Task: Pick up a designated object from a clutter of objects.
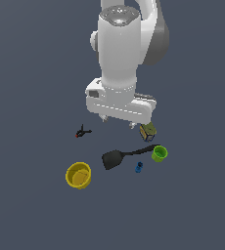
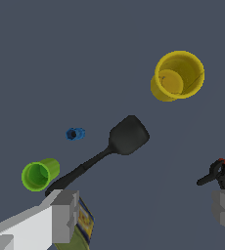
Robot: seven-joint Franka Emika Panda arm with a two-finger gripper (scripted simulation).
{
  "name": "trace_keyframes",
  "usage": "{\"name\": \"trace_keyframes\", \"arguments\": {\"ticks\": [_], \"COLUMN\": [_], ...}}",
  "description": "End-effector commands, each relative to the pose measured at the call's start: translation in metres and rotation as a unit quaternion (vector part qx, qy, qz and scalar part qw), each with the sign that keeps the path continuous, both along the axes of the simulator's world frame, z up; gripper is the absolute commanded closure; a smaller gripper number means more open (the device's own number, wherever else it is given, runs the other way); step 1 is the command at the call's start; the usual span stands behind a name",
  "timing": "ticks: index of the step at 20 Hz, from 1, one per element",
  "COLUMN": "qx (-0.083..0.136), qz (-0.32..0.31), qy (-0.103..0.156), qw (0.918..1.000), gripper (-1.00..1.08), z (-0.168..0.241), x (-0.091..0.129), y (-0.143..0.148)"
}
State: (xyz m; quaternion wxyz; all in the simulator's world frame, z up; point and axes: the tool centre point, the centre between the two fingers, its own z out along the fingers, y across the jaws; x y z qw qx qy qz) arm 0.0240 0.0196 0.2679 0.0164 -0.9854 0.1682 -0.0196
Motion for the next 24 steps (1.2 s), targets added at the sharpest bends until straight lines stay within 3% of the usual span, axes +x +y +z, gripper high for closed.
{"name": "trace_keyframes", "arguments": {"ticks": [1,12,24], "qx": [0.001,0.002,0.002], "qz": [-0.028,-0.147,-0.273], "qy": [0.002,0.011,0.019], "qw": [0.9996,0.9891,0.9617], "gripper": [-0.92,-0.92,-0.92], "z": [-0.012,-0.067,-0.127], "x": [0.002,0.005,0.001], "y": [0.005,0.028,0.052]}}
